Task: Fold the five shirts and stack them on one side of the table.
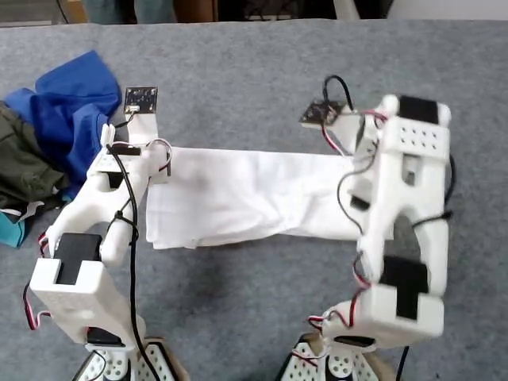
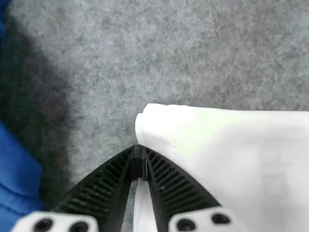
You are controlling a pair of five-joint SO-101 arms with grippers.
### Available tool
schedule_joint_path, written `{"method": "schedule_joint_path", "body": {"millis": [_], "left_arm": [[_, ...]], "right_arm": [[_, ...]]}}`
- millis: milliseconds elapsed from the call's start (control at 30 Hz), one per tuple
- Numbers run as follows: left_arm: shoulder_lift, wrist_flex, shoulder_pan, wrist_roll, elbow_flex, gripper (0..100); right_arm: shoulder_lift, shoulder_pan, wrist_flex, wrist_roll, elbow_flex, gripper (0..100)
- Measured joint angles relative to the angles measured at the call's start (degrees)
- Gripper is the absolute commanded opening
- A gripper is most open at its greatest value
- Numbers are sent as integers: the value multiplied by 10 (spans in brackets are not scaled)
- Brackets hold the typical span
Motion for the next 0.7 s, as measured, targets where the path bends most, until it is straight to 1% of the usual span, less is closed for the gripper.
{"method": "schedule_joint_path", "body": {"millis": [67,133,267,333,367,467,567,700], "left_arm": [[0,0,0,0,0,29],[0,0,0,0,0,29],[0,0,0,0,0,29],[0,0,0,0,0,29],[0,0,0,0,0,29],[0,0,0,0,0,29],[0,0,0,0,3,29],[0,0,0,0,4,29]], "right_arm": [[-29,8,-38,-9,62,26],[-37,16,-100,-23,129,31],[-16,37,-294,-60,268,34],[7,49,-395,-73,311,34],[18,55,-425,-77,317,34],[22,58,-424,-99,316,34],[5,58,-379,-137,300,34],[-76,59,-309,-155,253,32]]}}
